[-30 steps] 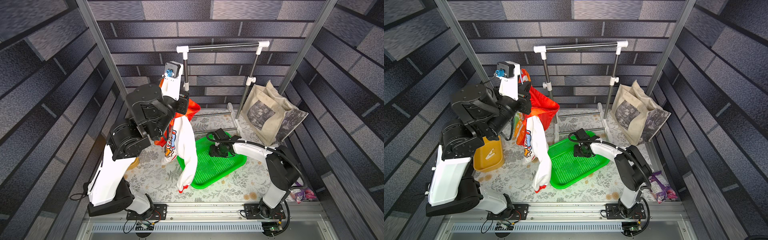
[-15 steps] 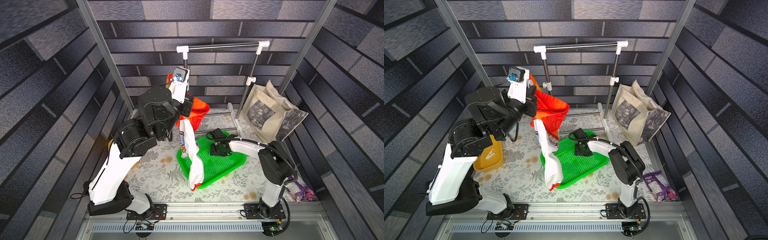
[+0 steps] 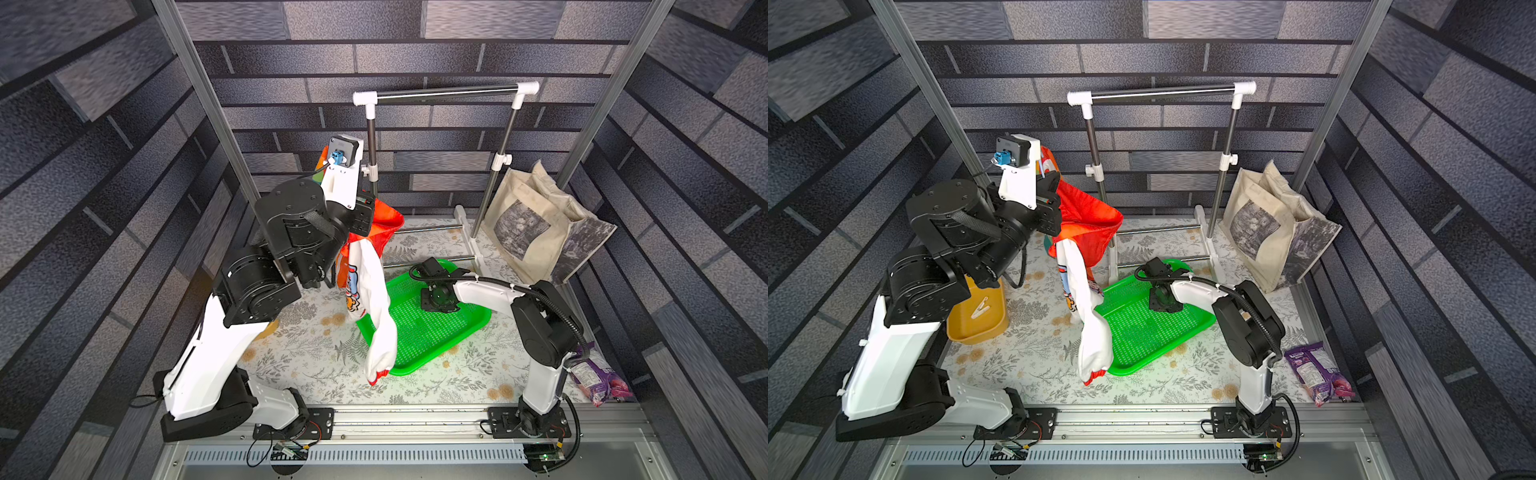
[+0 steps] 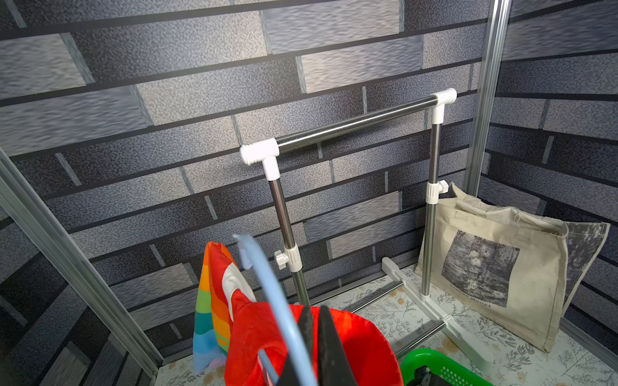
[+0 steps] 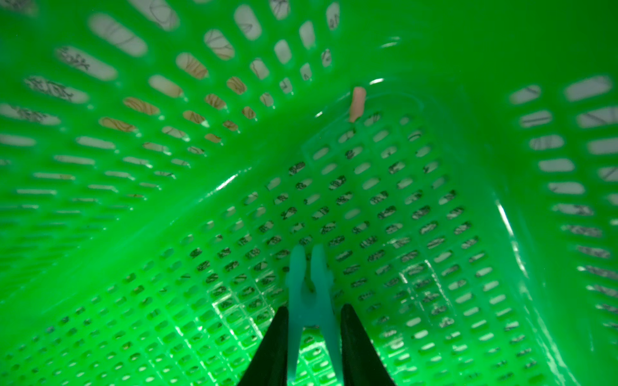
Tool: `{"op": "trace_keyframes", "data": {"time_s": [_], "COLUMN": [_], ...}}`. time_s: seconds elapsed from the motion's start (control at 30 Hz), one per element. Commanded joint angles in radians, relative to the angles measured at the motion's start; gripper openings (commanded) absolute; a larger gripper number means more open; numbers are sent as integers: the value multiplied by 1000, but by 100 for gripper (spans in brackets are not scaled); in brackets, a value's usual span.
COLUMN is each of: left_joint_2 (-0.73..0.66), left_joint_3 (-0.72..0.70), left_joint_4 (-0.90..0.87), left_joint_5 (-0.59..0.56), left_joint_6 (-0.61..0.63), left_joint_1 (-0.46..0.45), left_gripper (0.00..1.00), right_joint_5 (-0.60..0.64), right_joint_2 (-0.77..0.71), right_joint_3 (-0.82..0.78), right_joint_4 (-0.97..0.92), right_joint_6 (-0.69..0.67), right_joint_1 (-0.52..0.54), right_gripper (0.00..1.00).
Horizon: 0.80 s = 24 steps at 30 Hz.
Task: Remove the clothespins securing jackets to the hanger
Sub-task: Pick up the clothespin from the basket.
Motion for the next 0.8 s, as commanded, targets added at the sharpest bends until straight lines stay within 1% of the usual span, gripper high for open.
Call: {"op": "trace_keyframes", "data": {"time_s": [0.0,0.13,0.27,0.33,0.43,0.6,0.7,0.77], "left_joint_2": [-23,-27,-25,-21,-12,11,48,87], "left_joint_3": [-7,-16,-20,-15,-5,16,60,126], "left_joint_4": [74,75,60,45,26,3,-6,-11], "left_joint_5": [-18,-16,-7,7,49,177,307,428], "left_joint_6": [-8,-19,-36,-47,-68,-113,-140,-158], "left_joint_1": [8,8,8,6,4,2,4,2], "left_gripper": [2,2,2,2,2,2,2,2], "right_joint_5": [8,33,99,122,130,103,96,101], "right_joint_2": [43,30,-19,-64,-170,-397,-530,-601], "right_joint_3": [3,10,79,129,189,240,261,288], "right_joint_4": [-74,-81,-130,-163,-185,-197,-205,-221], "right_joint_6": [1,-14,-67,-91,-109,-115,-133,-157], "right_joint_1": [14,14,11,2,-35,-140,-214,-258], "right_gripper": [24,22,22,22,23,24,25,27]}}
